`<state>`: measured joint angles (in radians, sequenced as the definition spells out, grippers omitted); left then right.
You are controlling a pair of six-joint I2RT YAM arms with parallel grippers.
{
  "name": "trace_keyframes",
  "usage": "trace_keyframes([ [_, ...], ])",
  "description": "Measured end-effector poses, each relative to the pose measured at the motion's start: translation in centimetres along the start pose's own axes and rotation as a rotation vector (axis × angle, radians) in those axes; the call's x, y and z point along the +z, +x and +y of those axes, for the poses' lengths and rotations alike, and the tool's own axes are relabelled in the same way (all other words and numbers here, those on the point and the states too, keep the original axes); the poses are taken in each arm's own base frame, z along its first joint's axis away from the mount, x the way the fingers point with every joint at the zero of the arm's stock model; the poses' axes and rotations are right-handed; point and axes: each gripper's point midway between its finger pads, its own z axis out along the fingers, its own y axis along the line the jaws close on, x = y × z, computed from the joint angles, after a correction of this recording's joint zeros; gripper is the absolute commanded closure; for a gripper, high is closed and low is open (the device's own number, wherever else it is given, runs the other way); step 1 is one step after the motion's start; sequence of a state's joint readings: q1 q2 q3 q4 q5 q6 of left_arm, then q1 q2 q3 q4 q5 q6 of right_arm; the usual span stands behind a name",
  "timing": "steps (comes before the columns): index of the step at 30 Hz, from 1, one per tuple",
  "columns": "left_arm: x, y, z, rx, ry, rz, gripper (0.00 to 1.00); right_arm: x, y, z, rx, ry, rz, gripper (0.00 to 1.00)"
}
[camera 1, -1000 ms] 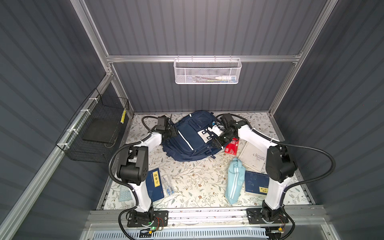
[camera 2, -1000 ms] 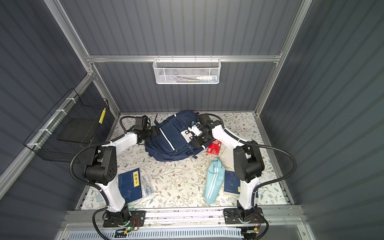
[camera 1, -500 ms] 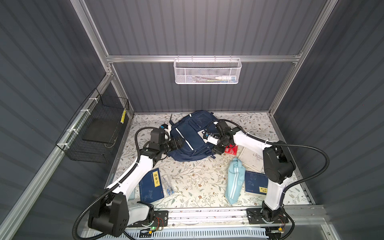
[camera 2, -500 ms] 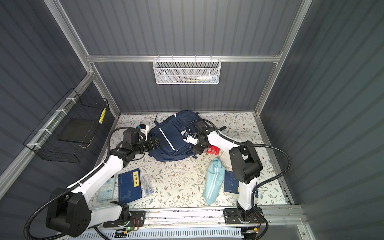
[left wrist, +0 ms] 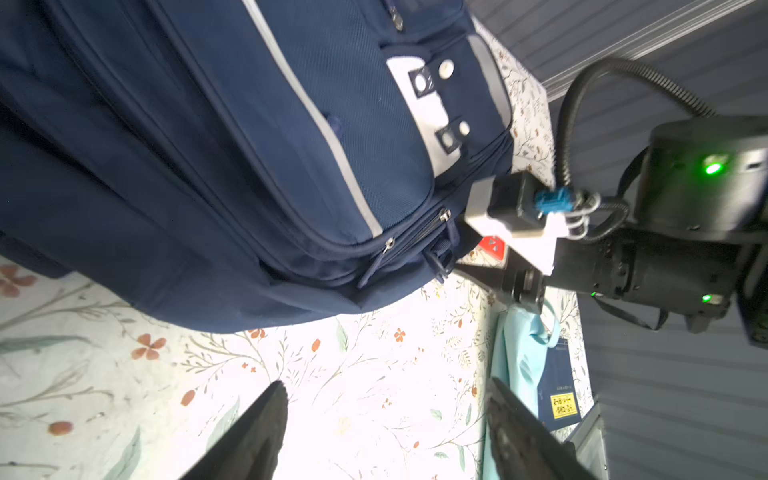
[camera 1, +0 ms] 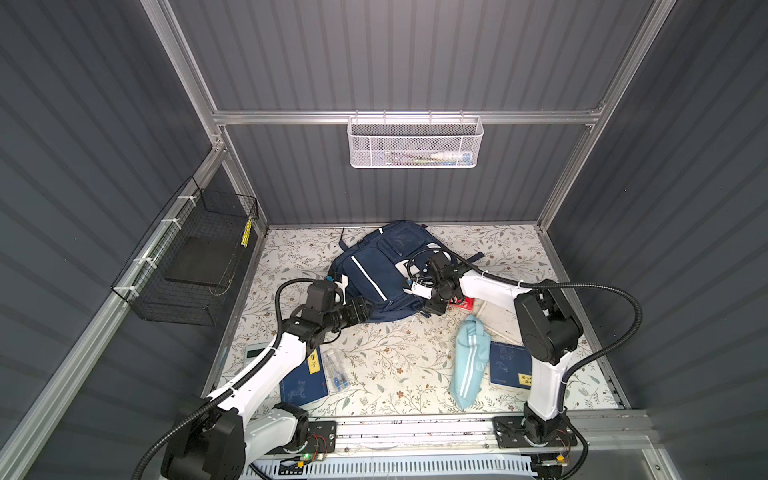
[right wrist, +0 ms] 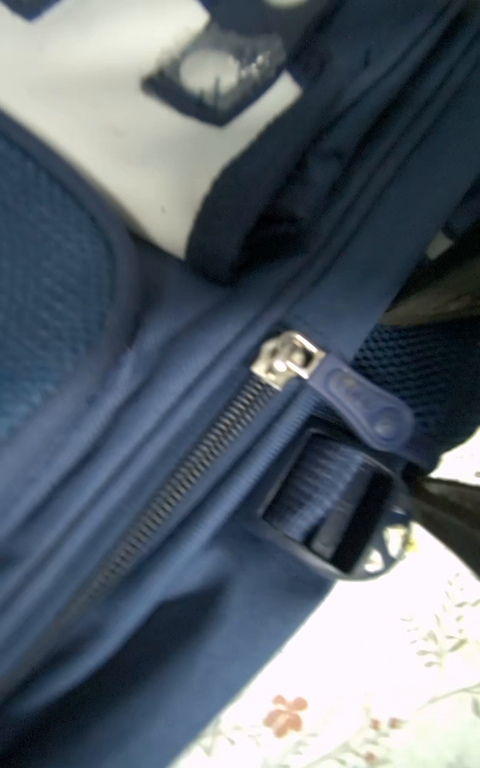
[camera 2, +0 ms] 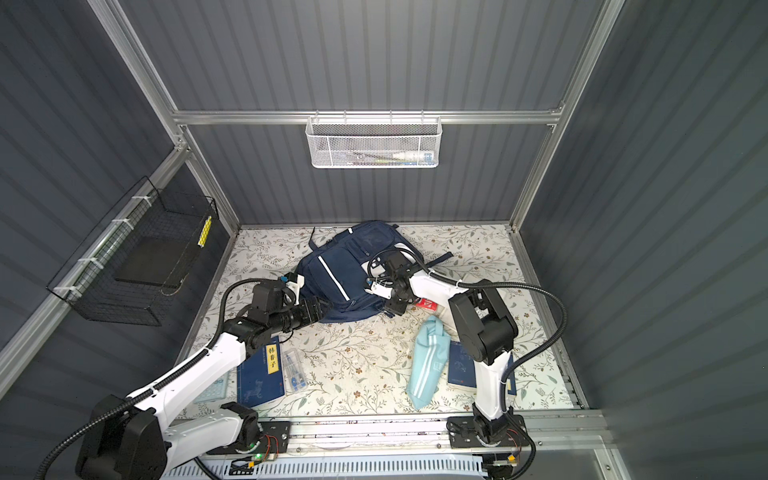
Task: Pack the student bag
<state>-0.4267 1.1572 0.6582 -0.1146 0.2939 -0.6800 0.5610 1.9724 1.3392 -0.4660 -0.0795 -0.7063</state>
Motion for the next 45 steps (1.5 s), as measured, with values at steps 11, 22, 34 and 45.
trace_keyframes([
  [11, 4.3, 3.4, -3.8, 0.176, -0.003, -0.039, 0.41, -0.6, -2.6, 0.8, 0.063, -0.085, -0.091, 1.0],
  [22, 11.0, 5.3, -1.2, 0.296, -0.103, -0.065, 0.51, -2.5, -5.4, 2.7, 0.134, -0.242, -0.201, 1.0],
  [34, 13.4, 3.5, -1.8, 0.391, -0.106, -0.155, 0.89, -3.6, -6.3, 4.1, 0.154, -0.341, -0.242, 1.0],
  [45, 12.6, 3.7, -2.4, 0.377, -0.087, -0.154, 1.0, -3.7, -6.3, 3.9, 0.165, -0.349, -0.251, 1.0],
])
